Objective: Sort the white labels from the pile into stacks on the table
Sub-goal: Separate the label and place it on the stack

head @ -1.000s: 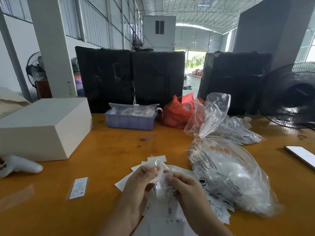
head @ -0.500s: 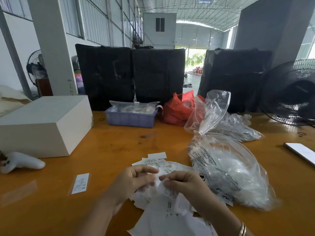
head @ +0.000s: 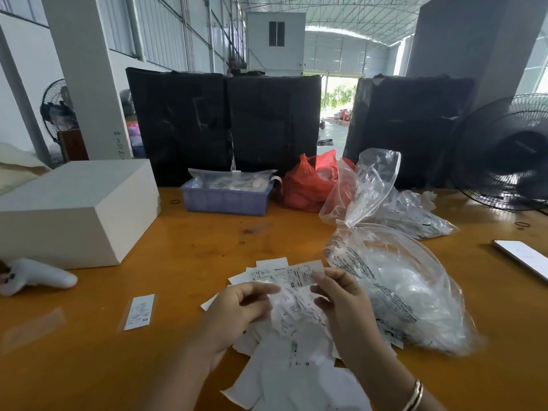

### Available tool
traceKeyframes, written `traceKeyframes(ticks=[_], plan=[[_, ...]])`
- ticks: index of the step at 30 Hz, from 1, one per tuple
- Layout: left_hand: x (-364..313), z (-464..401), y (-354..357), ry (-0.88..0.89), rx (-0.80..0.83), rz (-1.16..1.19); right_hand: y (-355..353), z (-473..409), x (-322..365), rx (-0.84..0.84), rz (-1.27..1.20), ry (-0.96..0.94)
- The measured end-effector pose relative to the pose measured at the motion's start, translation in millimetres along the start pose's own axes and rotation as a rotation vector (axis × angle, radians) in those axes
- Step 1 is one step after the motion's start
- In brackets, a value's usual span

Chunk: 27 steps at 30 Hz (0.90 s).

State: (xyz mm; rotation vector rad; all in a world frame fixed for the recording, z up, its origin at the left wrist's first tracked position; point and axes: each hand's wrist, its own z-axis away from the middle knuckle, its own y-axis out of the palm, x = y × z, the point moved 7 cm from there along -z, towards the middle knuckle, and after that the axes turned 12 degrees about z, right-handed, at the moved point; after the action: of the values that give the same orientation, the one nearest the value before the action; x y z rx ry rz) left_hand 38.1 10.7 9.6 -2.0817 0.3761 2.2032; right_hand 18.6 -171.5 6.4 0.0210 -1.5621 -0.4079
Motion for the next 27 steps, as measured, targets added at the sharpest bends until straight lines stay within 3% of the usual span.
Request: traceKeyframes(ticks=[14,21,27], plan=[[-4,-1,5,0.099,-0.033,-0.073,6,5,6,0.008,0.012,-0.070],[-7,-1,4,0.139,-0.039,-0.077,6,3,9,0.020,-0.105,-0.046],[-10,1,4,0.170,-0.045,-0.088,5,5,4,0.001,0.075,-0.069]])
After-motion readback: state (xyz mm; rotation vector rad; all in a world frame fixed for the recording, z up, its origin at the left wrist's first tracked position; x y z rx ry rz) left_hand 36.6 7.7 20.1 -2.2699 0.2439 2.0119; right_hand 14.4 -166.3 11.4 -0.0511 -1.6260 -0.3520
